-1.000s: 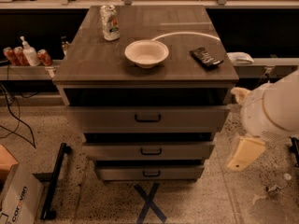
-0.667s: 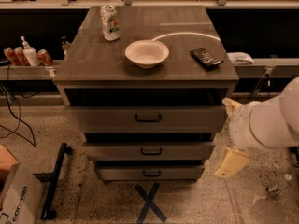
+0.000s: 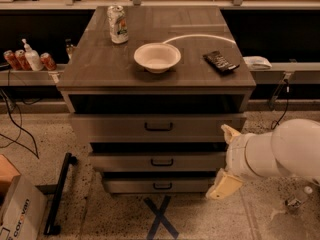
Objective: Open bottom drawer
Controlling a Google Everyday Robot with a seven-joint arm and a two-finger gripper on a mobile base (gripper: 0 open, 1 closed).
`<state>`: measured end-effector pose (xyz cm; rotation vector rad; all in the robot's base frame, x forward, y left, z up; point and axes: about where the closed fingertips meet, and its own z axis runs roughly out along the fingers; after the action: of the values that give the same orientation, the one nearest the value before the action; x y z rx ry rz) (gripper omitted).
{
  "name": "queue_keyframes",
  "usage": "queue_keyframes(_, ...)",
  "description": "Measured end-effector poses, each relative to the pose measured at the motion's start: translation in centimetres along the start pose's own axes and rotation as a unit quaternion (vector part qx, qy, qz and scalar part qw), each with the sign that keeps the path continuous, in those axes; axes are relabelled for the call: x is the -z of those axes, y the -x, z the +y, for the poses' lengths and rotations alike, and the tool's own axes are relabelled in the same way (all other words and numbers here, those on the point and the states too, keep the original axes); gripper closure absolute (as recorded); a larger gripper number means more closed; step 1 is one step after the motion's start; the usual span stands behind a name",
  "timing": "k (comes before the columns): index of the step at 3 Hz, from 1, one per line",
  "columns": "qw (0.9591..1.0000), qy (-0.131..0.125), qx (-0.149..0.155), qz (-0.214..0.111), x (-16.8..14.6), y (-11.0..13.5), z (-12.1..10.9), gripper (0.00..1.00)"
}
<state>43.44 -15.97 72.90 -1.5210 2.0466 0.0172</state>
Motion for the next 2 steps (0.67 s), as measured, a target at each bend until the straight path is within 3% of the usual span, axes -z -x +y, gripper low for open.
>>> queue_keyframes(1, 0.9992, 0.026, -0.025, -0.02, -4.38, -2.04, 1.23, 0.0)
queue_keyframes(2, 0.9992, 0.026, -0.025, -0.02, -4.38, -2.04, 1.23, 0.0)
